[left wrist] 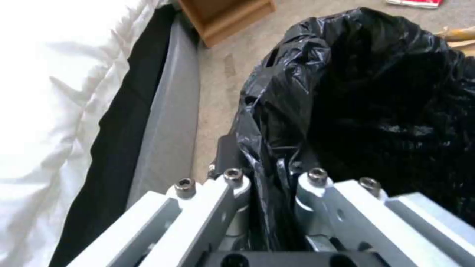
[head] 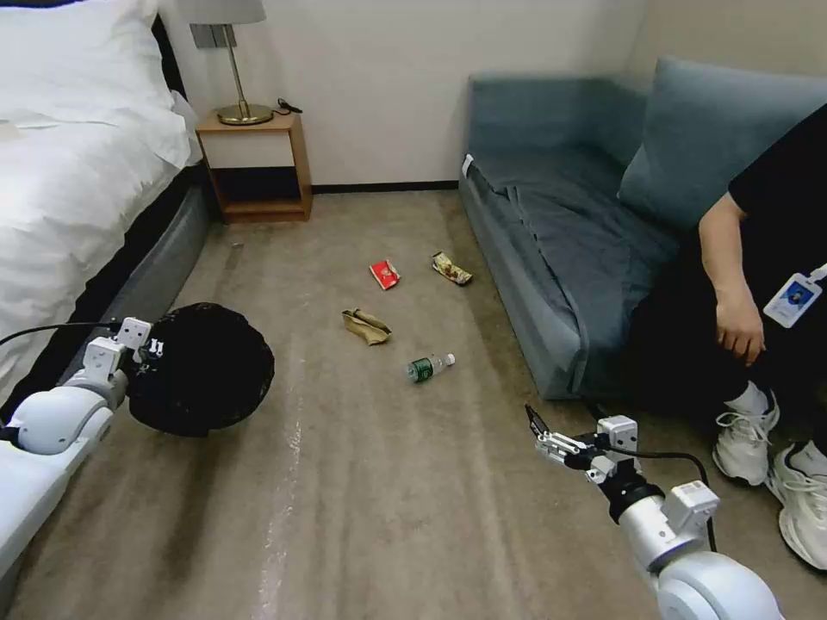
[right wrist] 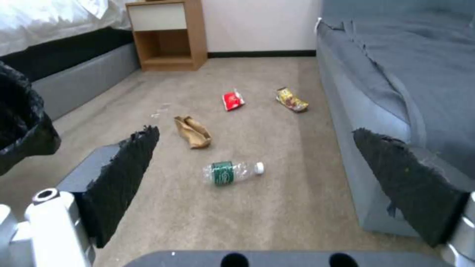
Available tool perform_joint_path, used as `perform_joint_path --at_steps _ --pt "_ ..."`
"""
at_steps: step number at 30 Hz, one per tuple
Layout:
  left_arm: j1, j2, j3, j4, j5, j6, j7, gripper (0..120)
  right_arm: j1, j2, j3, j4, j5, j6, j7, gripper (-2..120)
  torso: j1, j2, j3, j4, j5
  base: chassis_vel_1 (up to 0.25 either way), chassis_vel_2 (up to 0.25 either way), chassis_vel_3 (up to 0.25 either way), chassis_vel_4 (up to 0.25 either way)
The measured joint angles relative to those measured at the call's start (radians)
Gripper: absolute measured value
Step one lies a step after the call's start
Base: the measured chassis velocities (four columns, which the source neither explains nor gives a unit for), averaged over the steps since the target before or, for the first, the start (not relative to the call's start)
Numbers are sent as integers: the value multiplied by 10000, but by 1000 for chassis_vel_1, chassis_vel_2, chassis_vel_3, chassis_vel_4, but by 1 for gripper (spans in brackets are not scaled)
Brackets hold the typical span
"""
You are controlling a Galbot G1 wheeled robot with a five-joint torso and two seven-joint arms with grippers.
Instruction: Pick up the trash bin, then pick up the garbage on the floor and place it into the trash bin.
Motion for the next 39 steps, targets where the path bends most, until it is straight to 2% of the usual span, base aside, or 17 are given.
perform_joint_path --at_steps 11,16,39 --pt "-29 -10 -12 61 17 0 -2 7 75 -22 -92 -79 0 6 14 100 1 0 1 -2 0 -101 86 91 -88" --pt "-225 5 98 181 -11 -3 -2 7 125 -93 -109 -89 0 -50 26 100 1 0 0 1 0 -54 53 63 -47" --pt "-388 -136 299 435 22 -43 23 7 499 -358 -348 -215 2 -356 57 100 0 0 1 -1 0 -88 79 86 -88"
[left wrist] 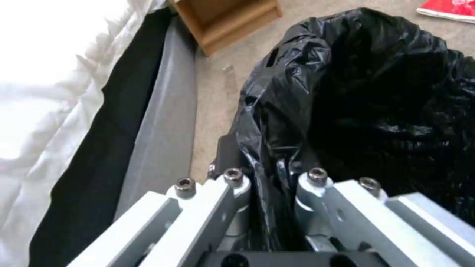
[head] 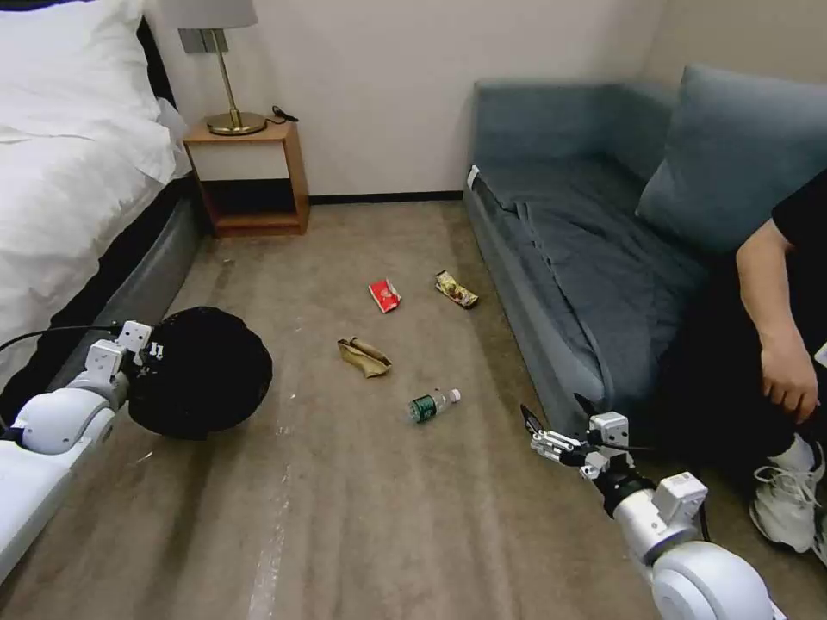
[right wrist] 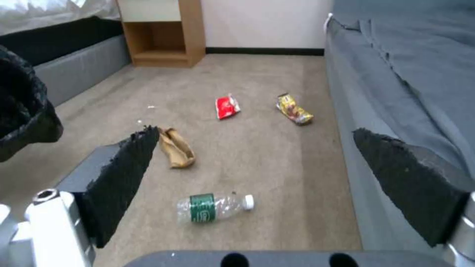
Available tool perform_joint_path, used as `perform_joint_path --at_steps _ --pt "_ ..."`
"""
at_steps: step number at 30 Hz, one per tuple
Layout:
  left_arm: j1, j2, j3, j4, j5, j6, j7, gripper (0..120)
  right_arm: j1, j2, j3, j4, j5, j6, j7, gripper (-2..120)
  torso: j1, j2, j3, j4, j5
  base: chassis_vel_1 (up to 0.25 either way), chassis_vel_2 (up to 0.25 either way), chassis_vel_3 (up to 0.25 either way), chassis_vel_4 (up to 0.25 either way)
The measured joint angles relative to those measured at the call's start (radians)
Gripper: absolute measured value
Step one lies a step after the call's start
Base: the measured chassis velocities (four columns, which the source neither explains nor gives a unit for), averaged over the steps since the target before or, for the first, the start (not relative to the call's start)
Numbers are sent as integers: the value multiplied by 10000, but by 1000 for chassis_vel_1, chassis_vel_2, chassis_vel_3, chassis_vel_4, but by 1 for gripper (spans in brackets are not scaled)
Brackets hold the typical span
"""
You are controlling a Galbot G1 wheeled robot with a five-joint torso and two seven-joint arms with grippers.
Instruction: Pick up the trash bin, then pick up the garbage on the floor and place it into the trash bin.
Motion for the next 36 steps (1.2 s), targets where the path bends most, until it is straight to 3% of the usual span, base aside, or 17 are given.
perform_joint_path --at_steps 19,36 --pt "151 165 -157 -75 1 -6 70 7 1026 -1149 -82 335 829 -713 291 100 0 0 0 1 1 -90 96 98 -97" --pt "368 276 -427 -269 31 13 177 7 989 -1445 -384 488 844 -835 221 100 0 0 0 0 1 -93 100 99 -96"
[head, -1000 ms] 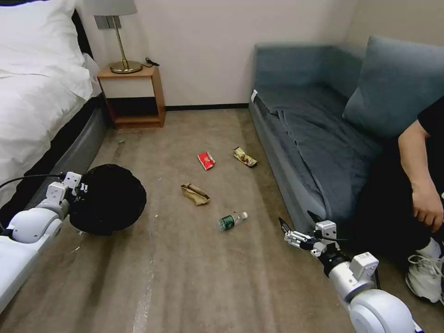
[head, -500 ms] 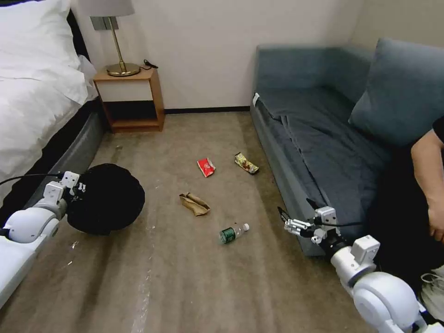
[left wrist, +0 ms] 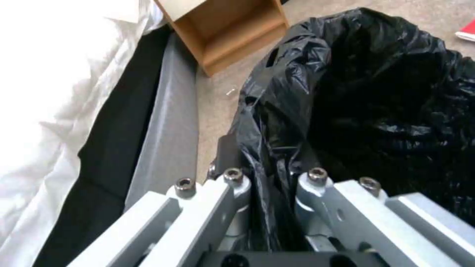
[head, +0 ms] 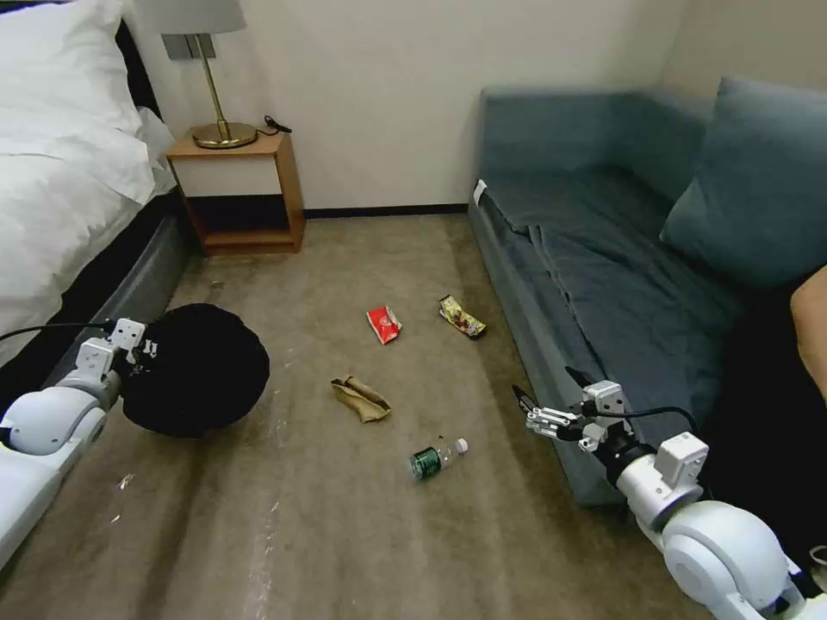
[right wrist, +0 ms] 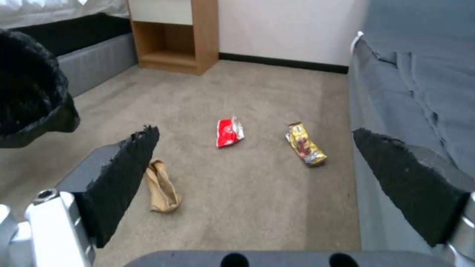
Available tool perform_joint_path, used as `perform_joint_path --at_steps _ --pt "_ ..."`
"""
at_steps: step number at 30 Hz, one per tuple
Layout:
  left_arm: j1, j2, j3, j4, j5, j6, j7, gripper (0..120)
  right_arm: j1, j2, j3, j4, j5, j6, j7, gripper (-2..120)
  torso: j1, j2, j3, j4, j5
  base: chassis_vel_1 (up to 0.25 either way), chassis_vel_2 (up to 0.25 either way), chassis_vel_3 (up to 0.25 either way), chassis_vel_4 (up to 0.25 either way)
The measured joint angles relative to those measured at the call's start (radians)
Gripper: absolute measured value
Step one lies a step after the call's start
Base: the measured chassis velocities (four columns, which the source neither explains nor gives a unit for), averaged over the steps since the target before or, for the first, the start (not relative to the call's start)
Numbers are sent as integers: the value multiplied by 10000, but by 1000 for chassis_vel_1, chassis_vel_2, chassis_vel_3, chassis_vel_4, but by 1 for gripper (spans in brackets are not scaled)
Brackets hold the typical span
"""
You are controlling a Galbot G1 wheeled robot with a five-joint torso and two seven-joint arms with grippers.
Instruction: Pick up the trash bin, then pick up the garbage on the floor and place it into the trash bin.
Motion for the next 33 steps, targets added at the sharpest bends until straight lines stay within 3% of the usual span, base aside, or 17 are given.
perform_joint_path --at_steps 14,22,33 --pt "-19 20 -57 128 -5 19 33 7 167 -90 -409 -101 -108 -101 -5 100 0 0 0 2 -1 -93 92 84 -97" --pt "-466 -12 289 327 -61 20 40 7 -233 98 -692 -206 -589 -91 -143 100 0 0 0 -2 -1 -95 82 87 -88" --pt "-582 -2 448 585 -200 -36 80 7 86 204 -1541 -617 -793 -172 -136 100 0 0 0 0 -2 -72 78 67 -75"
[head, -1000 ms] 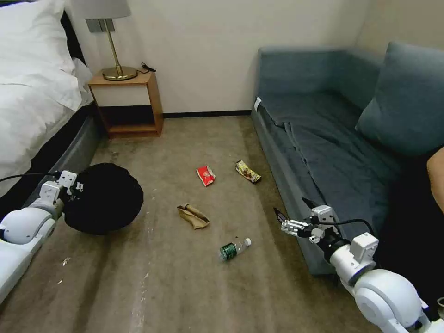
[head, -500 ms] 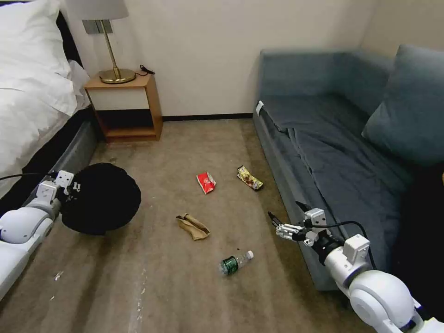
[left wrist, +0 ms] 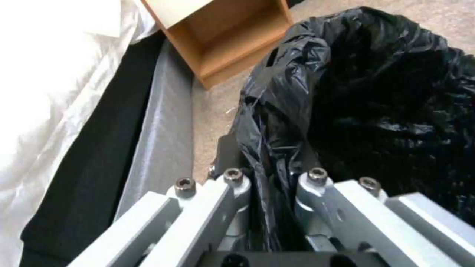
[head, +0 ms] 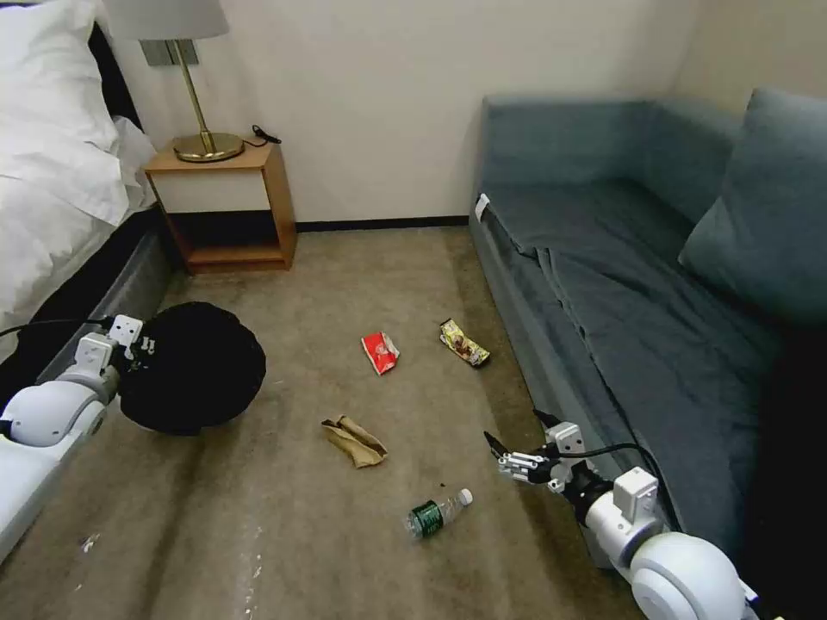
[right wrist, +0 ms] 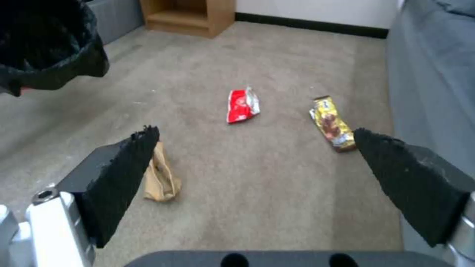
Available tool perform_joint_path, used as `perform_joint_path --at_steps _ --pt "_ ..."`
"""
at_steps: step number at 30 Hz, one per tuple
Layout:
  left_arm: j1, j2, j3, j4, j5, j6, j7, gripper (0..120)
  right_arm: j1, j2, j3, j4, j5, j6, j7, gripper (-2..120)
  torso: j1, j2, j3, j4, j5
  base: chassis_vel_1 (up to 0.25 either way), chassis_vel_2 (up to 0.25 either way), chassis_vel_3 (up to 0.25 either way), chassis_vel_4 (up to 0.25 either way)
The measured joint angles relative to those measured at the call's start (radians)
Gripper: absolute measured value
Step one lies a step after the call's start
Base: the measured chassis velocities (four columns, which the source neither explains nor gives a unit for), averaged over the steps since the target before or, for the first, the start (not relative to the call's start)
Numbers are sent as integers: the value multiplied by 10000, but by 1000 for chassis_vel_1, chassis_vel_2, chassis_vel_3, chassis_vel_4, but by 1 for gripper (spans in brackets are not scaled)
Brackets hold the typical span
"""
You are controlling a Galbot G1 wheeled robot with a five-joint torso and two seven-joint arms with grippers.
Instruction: Pick up the trash bin, then pick up the garbage on the floor and place it into the trash bin.
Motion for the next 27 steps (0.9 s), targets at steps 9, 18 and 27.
perform_joint_path --at_steps 9,18,27 --pt "841 83 -748 -247 -86 -18 18 7 783 -404 -766 -135 345 -212 123 100 0 0 0 3 2 -73 92 82 -80" --pt "2328 -349 -2169 -1234 -94 23 174 7 601 -1886 -830 64 789 -46 274 100 0 0 0 0 -1 -66 55 66 -73" --pt "3738 -893 -3648 -1943 361 51 327 7 898 -3084 -2079 -54 450 -44 -94 100 0 0 -1 0 2 0 0 0 0"
